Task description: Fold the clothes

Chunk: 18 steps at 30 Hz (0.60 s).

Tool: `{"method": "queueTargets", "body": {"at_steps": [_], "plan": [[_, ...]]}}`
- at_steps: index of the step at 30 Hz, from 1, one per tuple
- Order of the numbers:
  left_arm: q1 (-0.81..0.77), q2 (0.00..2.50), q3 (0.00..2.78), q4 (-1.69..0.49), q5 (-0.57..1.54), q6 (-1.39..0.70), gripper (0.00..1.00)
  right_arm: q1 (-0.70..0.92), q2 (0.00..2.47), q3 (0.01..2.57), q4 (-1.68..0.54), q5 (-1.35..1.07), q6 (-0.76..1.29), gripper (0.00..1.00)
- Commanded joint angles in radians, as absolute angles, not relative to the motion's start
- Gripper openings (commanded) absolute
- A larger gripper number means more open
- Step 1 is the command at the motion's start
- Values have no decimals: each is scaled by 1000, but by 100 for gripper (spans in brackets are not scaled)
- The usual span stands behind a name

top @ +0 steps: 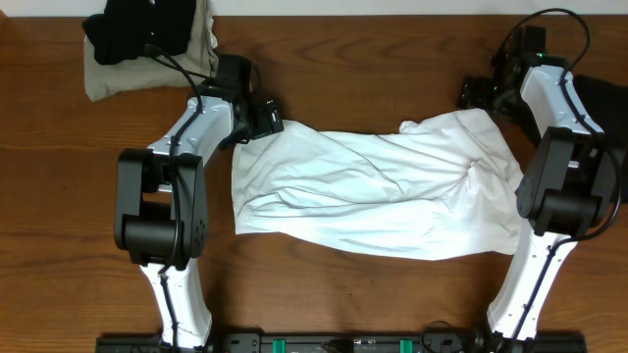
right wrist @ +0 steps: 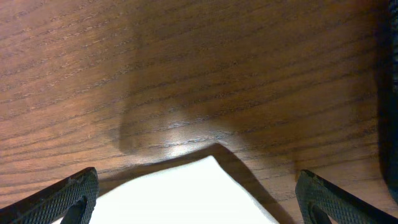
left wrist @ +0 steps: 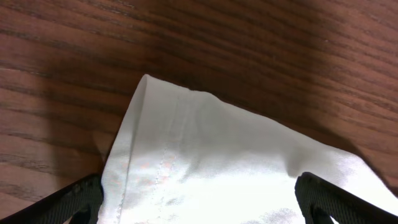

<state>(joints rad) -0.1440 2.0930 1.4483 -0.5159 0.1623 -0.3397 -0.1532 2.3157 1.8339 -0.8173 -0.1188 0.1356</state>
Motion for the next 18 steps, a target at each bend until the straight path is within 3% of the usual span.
{"method": "queueTargets", "body": {"at_steps": [1, 5, 9, 13, 18], "plan": [[-139, 2115, 1458, -515, 173, -341, 98, -149, 2328, 1852, -815, -133, 118, 99], [-139, 2115, 1458, -519, 173, -341, 91, -147, 2340, 1852, -820, -139, 118, 93], [-140, 2115, 1458, -522, 173, -341, 84, -137, 2358, 1851, -840, -134, 118, 64], [-140, 2115, 1458, -524, 173, -341, 76, -132, 2359, 1851, -856, -107, 119, 49], [-139, 2115, 1458, -529, 172, -341, 56, -133, 2359, 1851, -878, -51, 141, 24]]}}
